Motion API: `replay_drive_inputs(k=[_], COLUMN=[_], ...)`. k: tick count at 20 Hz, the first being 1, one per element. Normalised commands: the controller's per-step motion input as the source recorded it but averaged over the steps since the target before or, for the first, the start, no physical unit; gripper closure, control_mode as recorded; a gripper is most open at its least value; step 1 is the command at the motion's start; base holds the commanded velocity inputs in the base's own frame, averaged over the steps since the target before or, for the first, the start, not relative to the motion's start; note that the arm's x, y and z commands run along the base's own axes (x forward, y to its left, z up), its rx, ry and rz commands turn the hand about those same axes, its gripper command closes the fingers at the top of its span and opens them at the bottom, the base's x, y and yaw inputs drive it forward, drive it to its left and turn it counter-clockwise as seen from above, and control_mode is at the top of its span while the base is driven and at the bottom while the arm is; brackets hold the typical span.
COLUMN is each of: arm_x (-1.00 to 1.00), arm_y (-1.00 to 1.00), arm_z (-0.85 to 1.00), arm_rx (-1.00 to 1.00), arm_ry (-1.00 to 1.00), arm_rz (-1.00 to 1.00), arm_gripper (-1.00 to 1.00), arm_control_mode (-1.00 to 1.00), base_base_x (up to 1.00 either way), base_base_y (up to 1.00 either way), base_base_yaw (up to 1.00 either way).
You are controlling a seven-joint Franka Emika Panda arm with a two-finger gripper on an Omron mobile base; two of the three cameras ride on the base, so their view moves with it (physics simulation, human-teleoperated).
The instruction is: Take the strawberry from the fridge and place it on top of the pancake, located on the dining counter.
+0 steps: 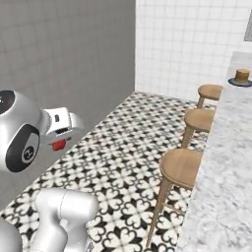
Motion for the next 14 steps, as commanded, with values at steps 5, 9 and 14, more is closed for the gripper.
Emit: replay_drive_inputs(k=[5, 9, 14], arm_x=[0.0, 0.0, 0.0], arm_y=[0.0, 0.0, 0.0], arm_z=[0.0, 0.0, 0.0], arm_rx=[0.0, 0.0, 0.0], arm_ry=[0.0, 0.0, 0.0], arm_rz=[0.0, 0.0, 0.0], arm_gripper=[1.0, 1.0, 1.0], arm_control_mode=[1.0, 1.0, 1.0], base_base_x=[1.0, 1.0, 1.0], base_base_y=[0.57, 0.54, 0.53], base_base_yaw=[-0.43, -0.4, -0.39])
